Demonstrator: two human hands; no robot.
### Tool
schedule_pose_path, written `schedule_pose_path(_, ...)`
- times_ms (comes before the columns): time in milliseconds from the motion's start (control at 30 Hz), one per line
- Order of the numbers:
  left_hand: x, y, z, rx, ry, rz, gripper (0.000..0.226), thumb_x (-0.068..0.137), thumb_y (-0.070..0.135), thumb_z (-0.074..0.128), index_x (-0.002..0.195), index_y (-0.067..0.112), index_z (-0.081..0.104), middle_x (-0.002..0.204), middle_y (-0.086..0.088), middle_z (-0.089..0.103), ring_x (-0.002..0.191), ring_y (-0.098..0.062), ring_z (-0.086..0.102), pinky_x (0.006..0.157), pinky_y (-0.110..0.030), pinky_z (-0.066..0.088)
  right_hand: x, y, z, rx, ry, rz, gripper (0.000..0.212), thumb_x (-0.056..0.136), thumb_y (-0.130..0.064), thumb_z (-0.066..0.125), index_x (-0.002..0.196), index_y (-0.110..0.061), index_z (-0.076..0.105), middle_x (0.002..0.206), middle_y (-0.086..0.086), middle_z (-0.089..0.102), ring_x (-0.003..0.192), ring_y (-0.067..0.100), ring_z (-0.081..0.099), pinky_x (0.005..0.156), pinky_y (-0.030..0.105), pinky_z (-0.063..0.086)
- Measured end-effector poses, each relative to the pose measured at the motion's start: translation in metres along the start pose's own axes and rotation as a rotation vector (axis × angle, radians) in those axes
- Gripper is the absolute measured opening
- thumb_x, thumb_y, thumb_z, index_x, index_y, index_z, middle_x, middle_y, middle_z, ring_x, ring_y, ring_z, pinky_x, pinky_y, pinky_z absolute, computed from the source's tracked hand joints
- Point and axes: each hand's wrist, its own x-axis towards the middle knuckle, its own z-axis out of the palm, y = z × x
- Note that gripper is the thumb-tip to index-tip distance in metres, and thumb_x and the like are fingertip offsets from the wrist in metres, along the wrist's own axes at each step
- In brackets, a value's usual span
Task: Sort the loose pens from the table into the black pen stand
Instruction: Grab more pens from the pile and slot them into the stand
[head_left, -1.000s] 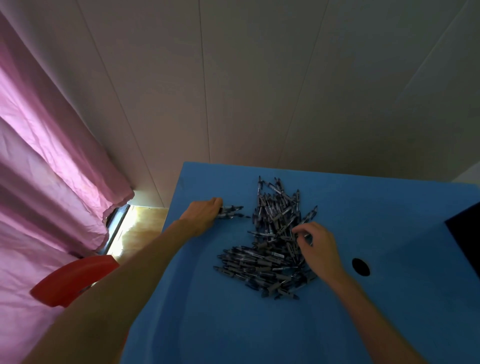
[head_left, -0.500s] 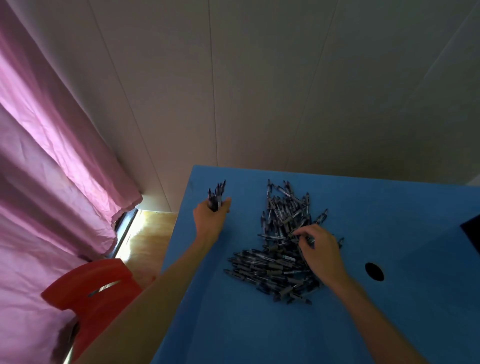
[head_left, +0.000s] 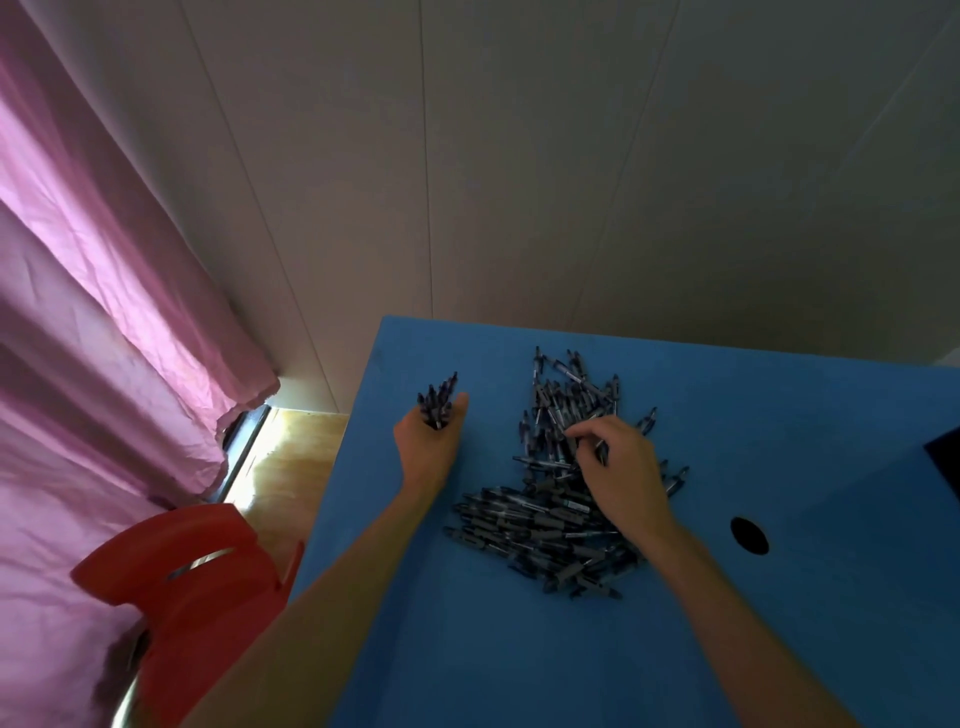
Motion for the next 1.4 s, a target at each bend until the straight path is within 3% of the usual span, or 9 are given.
schedule_pose_path(67, -0.005, -0.003, -0.004, 0.057, -0.016, 0.035, 0.054, 0.092, 0.043, 0.069, 0.059, 0.018, 0.035, 0.053, 0.002, 0.034, 0.051, -0.01, 0.033, 0.049, -0.023, 0.025, -0.002, -0.001, 0.002, -0.003, -0.006, 0.004, 0.022, 0.095, -0.003, 0.059, 0.103, -0.019, 0.072, 0.103, -0.009, 0.066, 0.1, 0.009, 0.059, 0.093, 0.026, 0.049)
schedule_pose_path(267, -0.002, -0.006, -0.009, 0.148, -0.061, -0.002, 0.042, 0.092, 0.039, 0.068, 0.066, 0.014, 0.047, 0.06, -0.01, 0.047, 0.057, -0.017, 0.043, 0.056, -0.036, 0.034, -0.002, -0.001, 0.006, -0.026, -0.018, -0.003, 0.022, 0.095, -0.006, 0.058, 0.105, -0.02, 0.072, 0.105, -0.011, 0.065, 0.103, 0.008, 0.059, 0.095, 0.032, 0.052)
schedule_pose_path(400, -0.007, 0.005, -0.015, 0.105, -0.103, -0.02, 0.036, 0.093, 0.028, 0.067, 0.084, -0.006, 0.061, 0.079, -0.027, 0.064, 0.064, -0.024, 0.056, 0.061, -0.046, 0.05, -0.006, -0.006, 0.005, -0.034, -0.012, -0.015, 0.021, 0.095, -0.007, 0.059, 0.106, -0.019, 0.072, 0.104, -0.011, 0.066, 0.101, 0.008, 0.06, 0.095, 0.033, 0.052)
schedule_pose_path(500, -0.013, 0.023, -0.021, 0.097, -0.119, 0.025, 0.033, 0.095, 0.024, 0.066, 0.087, -0.008, 0.063, 0.079, -0.024, 0.068, 0.064, -0.027, 0.064, 0.06, -0.034, 0.055, -0.009, -0.015, -0.003, -0.016, -0.014, -0.004, 0.021, 0.095, -0.007, 0.058, 0.106, -0.019, 0.072, 0.105, -0.011, 0.066, 0.101, 0.007, 0.06, 0.096, 0.031, 0.051)
schedule_pose_path(633, -0.022, 0.056, -0.022, 0.06, -0.222, 0.012, 0.026, 0.096, 0.025, 0.066, 0.083, 0.001, 0.066, 0.077, -0.011, 0.073, 0.066, -0.027, 0.07, 0.058, -0.038, 0.058, -0.011, -0.03, -0.019, 0.001, -0.008, -0.001, 0.022, 0.095, -0.005, 0.059, 0.104, -0.021, 0.072, 0.101, -0.01, 0.066, 0.094, 0.004, 0.059, 0.09, 0.027, 0.052)
schedule_pose_path(800, -0.032, 0.093, -0.019, 0.079, -0.332, 0.001, 0.035, 0.093, 0.02, 0.069, 0.068, 0.008, 0.047, 0.05, -0.011, 0.051, 0.042, -0.024, 0.05, 0.048, -0.037, 0.053, -0.017, -0.043, -0.045, 0.033, 0.029, 0.026, 0.021, 0.096, -0.006, 0.058, 0.104, -0.021, 0.071, 0.104, -0.007, 0.067, 0.094, 0.007, 0.061, 0.088, 0.024, 0.051)
schedule_pose_path(967, -0.048, 0.123, 0.005, 0.141, -0.475, -0.036, 0.044, 0.087, 0.011, 0.071, 0.065, 0.017, 0.034, 0.045, -0.002, 0.037, 0.036, -0.017, 0.03, 0.042, -0.027, 0.033, -0.029, -0.036, -0.079, 0.025, 0.086, 0.087, 0.017, 0.097, -0.011, 0.061, 0.109, -0.019, 0.071, 0.109, -0.004, 0.07, 0.098, 0.01, 0.062, 0.093, 0.029, 0.052)
schedule_pose_path(1233, -0.106, 0.161, 0.065, 0.289, -0.645, 0.077, 0.031, 0.088, 0.017, 0.071, 0.072, 0.012, 0.045, 0.051, -0.005, 0.046, 0.039, -0.015, 0.042, 0.046, -0.028, 0.043, -0.061, 0.0, -0.152, -0.019, 0.171, 0.172, 0.015, 0.097, -0.012, 0.063, 0.109, -0.015, 0.071, 0.111, -0.001, 0.071, 0.096, 0.014, 0.062, 0.094, 0.032, 0.051)
schedule_pose_path(1400, -0.162, 0.188, 0.107, 0.343, -0.805, 0.192, 0.032, 0.087, 0.012, 0.076, 0.077, 0.013, 0.046, 0.054, -0.008, 0.05, 0.042, -0.018, 0.049, 0.043, -0.026, 0.046, -0.098, 0.028, -0.207, 0.119, 0.245, 0.24, 0.011, 0.097, -0.014, 0.064, 0.101, -0.016, 0.074, 0.103, -0.007, 0.071, 0.095, 0.01, 0.064, 0.086, 0.02, 0.049)
